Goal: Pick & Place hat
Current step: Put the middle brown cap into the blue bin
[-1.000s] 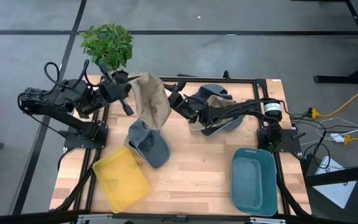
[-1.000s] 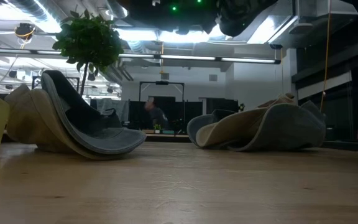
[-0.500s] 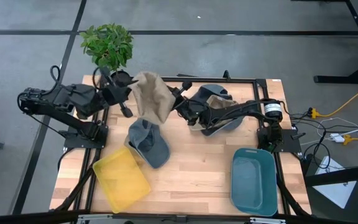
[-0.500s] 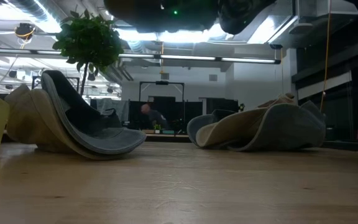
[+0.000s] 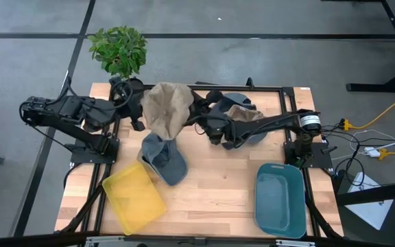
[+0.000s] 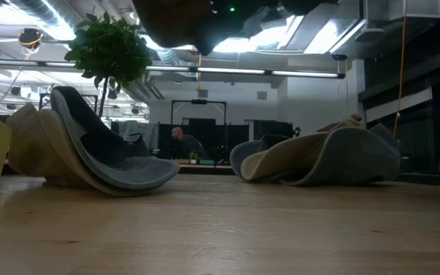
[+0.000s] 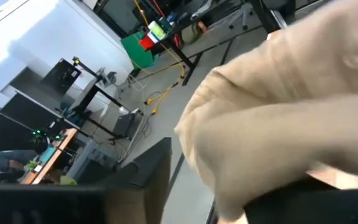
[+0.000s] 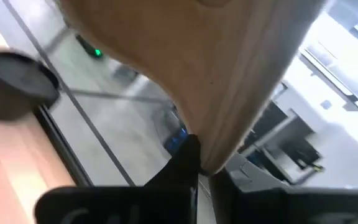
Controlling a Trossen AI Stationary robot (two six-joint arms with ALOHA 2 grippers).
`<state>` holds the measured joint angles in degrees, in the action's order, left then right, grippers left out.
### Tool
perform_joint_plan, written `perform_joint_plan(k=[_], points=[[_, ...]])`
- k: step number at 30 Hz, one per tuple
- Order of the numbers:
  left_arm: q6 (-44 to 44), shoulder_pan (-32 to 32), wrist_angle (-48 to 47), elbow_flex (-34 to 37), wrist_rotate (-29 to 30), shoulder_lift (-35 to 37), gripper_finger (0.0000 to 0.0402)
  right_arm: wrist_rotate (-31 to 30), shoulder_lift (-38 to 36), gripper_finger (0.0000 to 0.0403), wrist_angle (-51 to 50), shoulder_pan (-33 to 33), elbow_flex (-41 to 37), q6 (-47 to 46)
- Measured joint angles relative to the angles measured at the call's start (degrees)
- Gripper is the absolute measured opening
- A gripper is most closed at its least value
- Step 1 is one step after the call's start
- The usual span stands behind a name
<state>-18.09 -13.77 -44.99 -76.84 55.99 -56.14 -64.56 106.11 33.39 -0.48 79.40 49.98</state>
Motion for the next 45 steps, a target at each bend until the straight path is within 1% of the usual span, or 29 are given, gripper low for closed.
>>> perform_joint_plan(k=[3,6,10,13,18,21,25,27,29,30,32,35,37,38,40,43,45], points=[[2.5,-0.7,-1.2,0.0,0.0,0.0,0.0197,-2.3,-2.1,0.0016,-5.3,0.5,0.0,0.3],[5.1,-1.5,-3.2,0.0,-0.2,0.0,0.0218,-5.2,-3.9,0.0016,-10.3,1.5,0.0,0.5],[7.2,-2.5,-4.1,0.0,-1.3,0.0,0.0230,-8.9,-6.1,0.0016,-19.4,2.4,0.0,0.0],[7.9,-3.2,-4.1,0.0,-3.1,0.0,0.0229,-11.2,-6.5,0.0016,-23.3,2.6,0.0,0.4],[8.0,-4.2,-4.1,0.0,-5.0,0.0,0.0227,-9.8,-6.5,0.0016,-25.2,3.5,0.0,1.8],[8.5,-4.7,-4.1,0.0,-5.2,0.0,0.0228,-4.8,-6.5,0.0016,-29.5,3.8,0.0,2.2],[9.2,-5.0,-4.1,0.0,-5.4,0.0,0.0227,-2.1,-6.5,0.0016,-29.0,3.7,-0.1,1.4],[9.9,-5.0,-4.1,0.0,-7.8,0.0,0.0225,-0.9,-6.6,0.0016,-27.4,3.6,-0.1,-1.0],[9.9,-5.0,-4.1,0.0,-11.5,0.0,0.0224,-0.7,-6.9,0.0016,-26.1,3.7,-0.1,-2.5],[9.9,-5.0,-4.1,0.0,-13.3,-0.2,0.0224,-1.0,-7.1,0.0016,-25.6,3.8,0.1,-3.6],[9.8,-5.0,-4.1,0.0,-16.1,-0.5,0.0224,-4.0,-7.3,0.0016,-25.6,4.0,1.4,-5.2],[9.5,-5.0,-3.9,0.0,-17.4,-2.2,0.0224,-8.3,-7.3,0.0016,-25.5,4.6,3.9,-7.5],[9.4,-5.0,-2.8,0.0,-15.9,-4.2,0.0224,-9.4,-7.3,0.0016,-25.5,5.0,5.6,-9.7],[9.4,-5.0,-1.9,0.0,-13.8,-5.4,0.0224,-9.9,-7.3,0.0016,-25.5,5.3,6.5,-10.6],[8.3,-5.0,0.7,0.0,-7.3,-8.0,0.0224,-10.5,-7.4,0.0016,-25.5,5.6,7.8,-12.1],[3.8,-5.0,5.8,0.0,4.4,-12.0,0.0224,-10.5,-7.4,0.0016,-25.4,5.7,9.1,-14.0],[0.4,-5.0,9.5,0.0,9.4,-14.3,0.0224,-10.4,-7.4,0.0017,-25.5,5.7,9.7,-14.4]])
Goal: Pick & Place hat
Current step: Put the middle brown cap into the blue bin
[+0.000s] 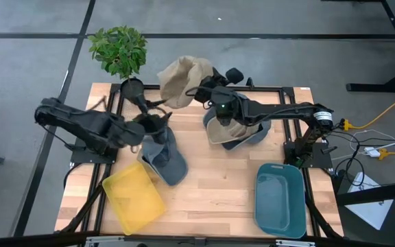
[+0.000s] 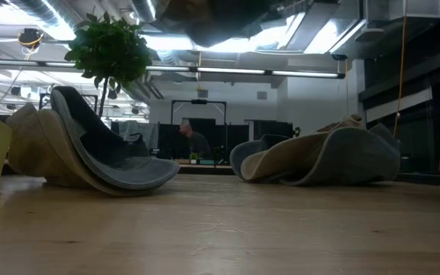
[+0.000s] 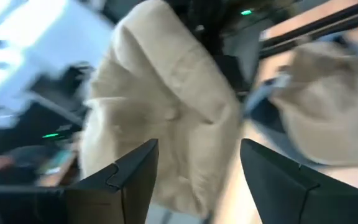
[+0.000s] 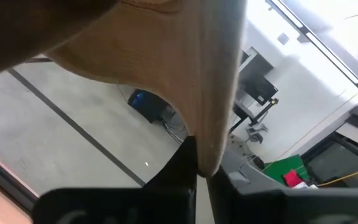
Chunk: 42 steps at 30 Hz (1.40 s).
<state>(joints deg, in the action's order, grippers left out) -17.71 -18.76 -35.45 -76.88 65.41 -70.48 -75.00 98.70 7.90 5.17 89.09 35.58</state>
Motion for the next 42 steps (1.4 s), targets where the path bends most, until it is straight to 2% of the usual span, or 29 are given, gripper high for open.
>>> perform_joint_plan(k=[6,11,20,24,29,31,36,42], points=[[-9.3,0.4,11.0,0.0,-0.6,-5.0,0.0224,0.0,0.0,0.0018,0.0,0.0,0.3,-0.8],[-13.0,2.9,17.5,0.0,1.7,-7.0,0.0224,1.9,0.0,0.0017,0.0,0.0,0.3,-3.2],[-13.2,9.6,18.6,0.0,1.6,-7.3,0.0216,4.7,0.0,0.0017,0.0,0.0,0.3,-5.1],[-15.4,11.1,18.5,0.0,1.6,-7.3,0.0165,7.2,0.0,0.0022,-0.3,0.0,0.3,-6.7],[-19.1,10.1,18.3,0.0,1.7,-7.0,0.0045,9.9,0.0,0.0023,-1.5,0.0,0.3,-7.1],[-20.2,9.1,18.4,0.0,2.7,-6.7,0.0014,10.8,0.1,0.0024,-2.5,0.0,0.3,-7.3],[-21.6,6.9,16.6,0.1,7.2,-4.8,0.0004,12.7,0.1,0.0037,-7.4,0.1,0.3,-9.7],[-21.6,4.9,15.8,0.1,9.7,0.0,0.0004,22.2,0.1,0.0068,-16.9,1.4,0.3,-18.7]])
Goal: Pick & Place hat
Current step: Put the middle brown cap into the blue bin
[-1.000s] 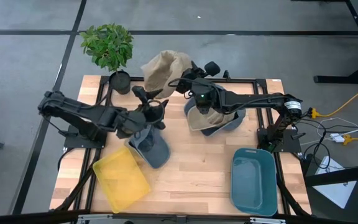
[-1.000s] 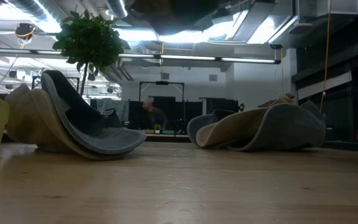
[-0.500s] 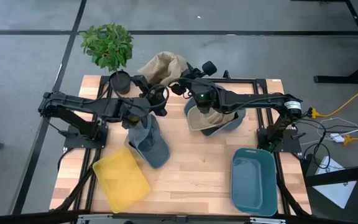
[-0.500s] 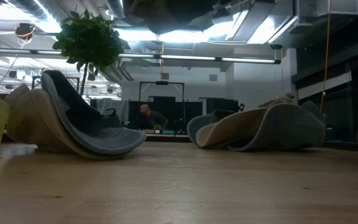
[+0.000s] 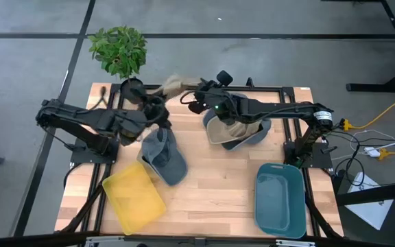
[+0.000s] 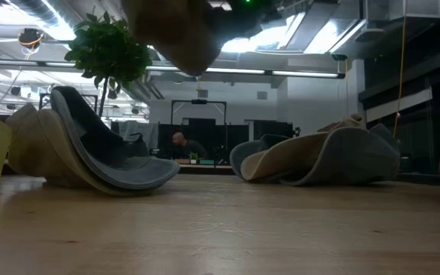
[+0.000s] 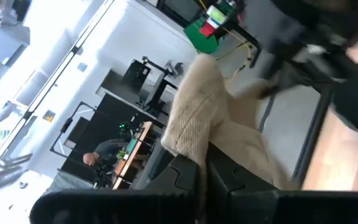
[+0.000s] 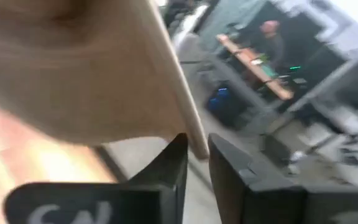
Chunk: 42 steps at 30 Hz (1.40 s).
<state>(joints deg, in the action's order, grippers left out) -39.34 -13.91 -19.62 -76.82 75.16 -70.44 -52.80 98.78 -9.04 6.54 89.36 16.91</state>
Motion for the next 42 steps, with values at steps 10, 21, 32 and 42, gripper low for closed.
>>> perform_joint_plan(k=[10,21,32,42], points=[[-0.6,-0.4,0.1,0.0,3.9,7.9,0.0003,35.9,0.0,0.0170,-3.3,2.1,0.0,-9.0],[-1.0,-2.3,0.1,0.0,3.7,11.2,0.0003,44.7,0.0,0.0263,19.0,5.2,-7.2,-10.7],[-0.6,-4.9,0.6,0.0,2.9,11.1,0.0003,51.2,0.1,0.0268,44.1,9.9,-19.7,-18.2],[1.1,-5.2,1.9,0.0,0.1,11.1,0.0003,63.1,0.1,0.0244,50.7,11.0,-20.6,-19.7]])
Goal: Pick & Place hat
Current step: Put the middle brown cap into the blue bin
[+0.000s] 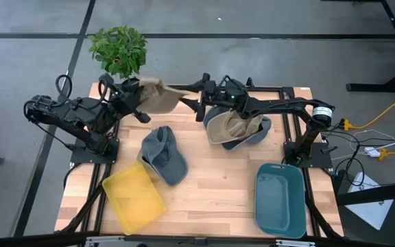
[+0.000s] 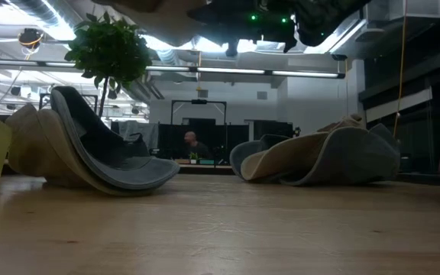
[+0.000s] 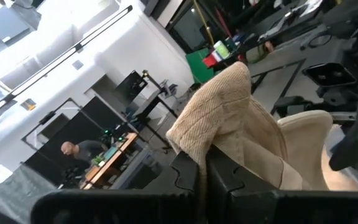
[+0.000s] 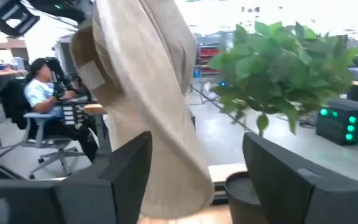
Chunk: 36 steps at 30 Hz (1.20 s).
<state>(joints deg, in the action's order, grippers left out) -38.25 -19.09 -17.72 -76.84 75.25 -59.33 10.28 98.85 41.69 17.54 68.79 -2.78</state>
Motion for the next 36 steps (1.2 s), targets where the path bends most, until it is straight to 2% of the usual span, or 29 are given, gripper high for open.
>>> perform_joint_plan(k=[5,11,14,18,21,26,28,30,31,36], points=[[0.9,0.1,0.0,0.0,-1.8,0.0,0.0003,0.0,0.0,0.0172,-0.4,0.0,0.1,0.0],[0.7,0.1,0.0,0.0,-1.8,0.0,0.0005,0.1,0.0,0.0026,-1.4,0.0,0.1,0.5],[0.9,0.1,-1.0,0.0,-1.2,0.0,0.0018,0.1,-0.1,0.0020,-3.5,-0.1,0.1,1.1],[1.4,-0.6,-4.1,0.0,-1.2,0.0,0.0060,-1.9,-0.1,0.0016,-7.9,-0.1,0.1,2.3],[2.1,-1.9,-5.1,0.0,0.1,0.0,0.0099,-9.5,-0.1,0.0013,-12.4,-0.1,0.2,4.4],[2.1,-4.8,-5.1,0.0,7.0,0.0,0.0158,-34.9,-1.4,0.0013,-23.8,0.0,0.1,6.5],[2.0,-5.8,-5.1,0.0,9.7,0.0,0.0174,-41.7,-2.5,0.0013,-28.2,0.1,0.1,6.4],[2.0,-6.5,-5.1,0.0,11.6,0.0,0.0186,-39.2,-3.6,0.0013,-31.9,0.2,0.2,6.1],[1.9,-6.7,-5.1,0.0,12.1,0.0,0.0189,-34.4,-4.2,0.0013,-34.4,0.2,0.5,6.1],[1.2,-7.3,-5.2,0.0,12.2,0.0,0.0195,1.8,-5.6,0.0013,-47.3,-0.1,3.9,9.1]])
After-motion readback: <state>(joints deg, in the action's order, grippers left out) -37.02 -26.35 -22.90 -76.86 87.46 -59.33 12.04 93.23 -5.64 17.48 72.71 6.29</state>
